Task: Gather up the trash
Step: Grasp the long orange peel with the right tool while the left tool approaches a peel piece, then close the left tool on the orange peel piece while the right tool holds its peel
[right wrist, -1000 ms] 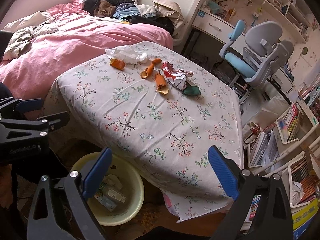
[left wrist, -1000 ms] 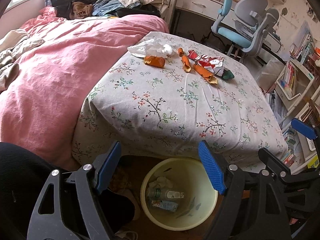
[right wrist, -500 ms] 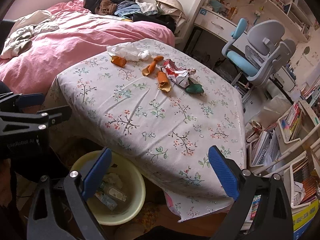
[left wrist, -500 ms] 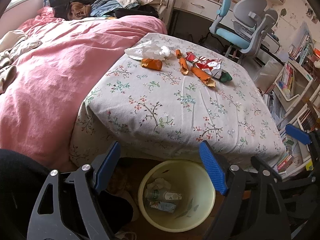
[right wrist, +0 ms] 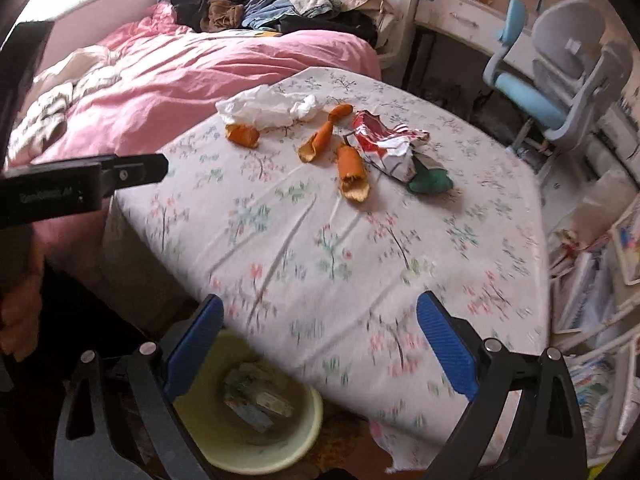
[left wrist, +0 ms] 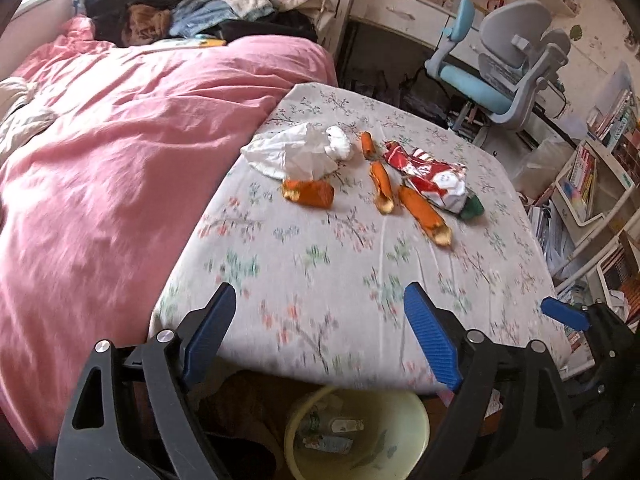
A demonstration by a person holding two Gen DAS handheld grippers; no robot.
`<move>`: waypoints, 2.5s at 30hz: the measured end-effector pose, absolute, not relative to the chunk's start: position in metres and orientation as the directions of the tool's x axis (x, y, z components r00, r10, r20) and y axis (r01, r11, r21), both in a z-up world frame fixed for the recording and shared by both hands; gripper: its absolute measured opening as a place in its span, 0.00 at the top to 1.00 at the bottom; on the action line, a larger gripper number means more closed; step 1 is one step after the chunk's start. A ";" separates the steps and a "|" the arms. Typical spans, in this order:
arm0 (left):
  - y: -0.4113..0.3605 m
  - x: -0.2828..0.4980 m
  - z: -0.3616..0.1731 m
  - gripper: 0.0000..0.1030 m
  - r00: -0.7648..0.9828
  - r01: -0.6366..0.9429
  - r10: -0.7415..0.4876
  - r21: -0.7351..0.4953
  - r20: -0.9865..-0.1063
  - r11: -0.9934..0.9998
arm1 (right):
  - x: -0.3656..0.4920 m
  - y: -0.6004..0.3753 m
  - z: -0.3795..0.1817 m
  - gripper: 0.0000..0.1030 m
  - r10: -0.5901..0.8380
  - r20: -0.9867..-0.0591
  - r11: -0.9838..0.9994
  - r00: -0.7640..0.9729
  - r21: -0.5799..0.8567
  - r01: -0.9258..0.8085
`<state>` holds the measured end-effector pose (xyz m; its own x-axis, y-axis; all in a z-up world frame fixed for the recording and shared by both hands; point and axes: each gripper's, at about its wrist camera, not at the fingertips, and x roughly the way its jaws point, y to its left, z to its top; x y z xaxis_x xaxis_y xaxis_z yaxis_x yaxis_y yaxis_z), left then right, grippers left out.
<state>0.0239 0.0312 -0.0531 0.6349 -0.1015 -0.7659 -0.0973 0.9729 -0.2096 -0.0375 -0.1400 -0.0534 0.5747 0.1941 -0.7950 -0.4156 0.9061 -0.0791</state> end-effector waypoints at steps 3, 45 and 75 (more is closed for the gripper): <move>0.040 0.054 -0.056 0.20 0.615 -0.100 -0.117 -0.224 -0.780 0.970 | -0.010 -0.139 -0.056 0.16 0.233 -0.802 0.909 0.550 -0.022 -0.417; 0.013 0.115 -0.097 0.45 0.317 0.226 -0.296 -0.231 -0.901 0.946 | 0.070 -0.166 -0.082 0.76 0.369 -0.830 0.905 0.419 0.217 -0.367; 0.002 0.109 -0.084 0.59 0.424 0.312 -0.213 -0.079 -0.881 0.947 | 0.073 -0.164 -0.089 0.73 0.353 -0.823 0.914 0.444 0.203 -0.351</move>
<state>0.1088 0.0019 -0.0844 0.4235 -0.2129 -0.8805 0.3116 0.9469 -0.0790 0.0734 -0.1645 -0.0886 0.4444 0.3533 -0.8232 -0.3506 0.9142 0.2031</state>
